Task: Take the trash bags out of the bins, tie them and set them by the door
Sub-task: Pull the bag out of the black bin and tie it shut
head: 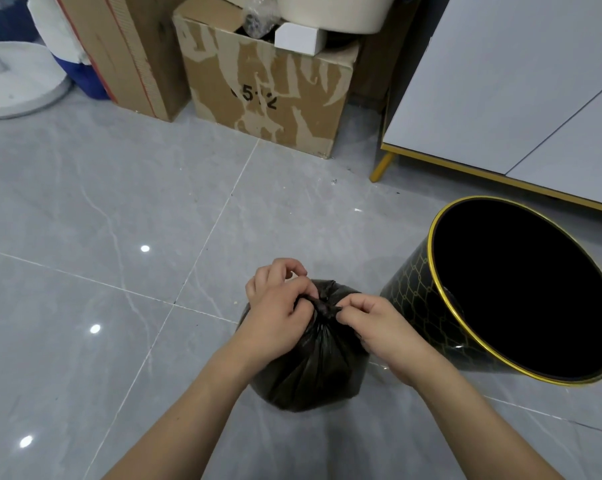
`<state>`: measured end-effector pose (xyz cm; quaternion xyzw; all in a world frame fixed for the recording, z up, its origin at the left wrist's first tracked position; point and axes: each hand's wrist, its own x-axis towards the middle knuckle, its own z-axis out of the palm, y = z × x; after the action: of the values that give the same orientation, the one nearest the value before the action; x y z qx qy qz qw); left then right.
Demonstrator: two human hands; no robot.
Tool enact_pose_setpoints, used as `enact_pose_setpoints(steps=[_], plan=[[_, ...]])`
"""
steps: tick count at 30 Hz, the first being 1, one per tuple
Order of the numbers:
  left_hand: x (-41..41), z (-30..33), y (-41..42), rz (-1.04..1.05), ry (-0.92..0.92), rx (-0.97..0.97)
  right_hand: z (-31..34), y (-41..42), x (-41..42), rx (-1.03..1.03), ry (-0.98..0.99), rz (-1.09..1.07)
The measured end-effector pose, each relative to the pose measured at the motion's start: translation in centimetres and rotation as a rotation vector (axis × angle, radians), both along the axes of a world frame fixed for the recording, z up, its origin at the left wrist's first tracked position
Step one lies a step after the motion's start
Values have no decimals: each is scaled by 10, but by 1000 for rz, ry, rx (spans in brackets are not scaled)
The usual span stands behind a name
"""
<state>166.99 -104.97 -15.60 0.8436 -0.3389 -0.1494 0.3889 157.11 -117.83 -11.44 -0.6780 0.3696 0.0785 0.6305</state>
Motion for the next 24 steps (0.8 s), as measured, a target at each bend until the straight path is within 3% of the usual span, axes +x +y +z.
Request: enact_pose_setpoints(steps=[6, 10, 14, 19, 24], plan=[[13, 3, -8, 48, 611, 1, 0, -3, -1, -118, -63, -69], [19, 11, -2, -75, 727, 8, 1, -4, 1, -72, -25, -63], [11, 9, 13, -103, 496, -62, 2, -1, 5, 96, -16, -170], [3, 2, 13, -57, 2, -55, -2, -1, 6, 65, 18, -171], [2, 10, 8, 87, -17, -1, -1, 0, 6, 87, -54, -219]])
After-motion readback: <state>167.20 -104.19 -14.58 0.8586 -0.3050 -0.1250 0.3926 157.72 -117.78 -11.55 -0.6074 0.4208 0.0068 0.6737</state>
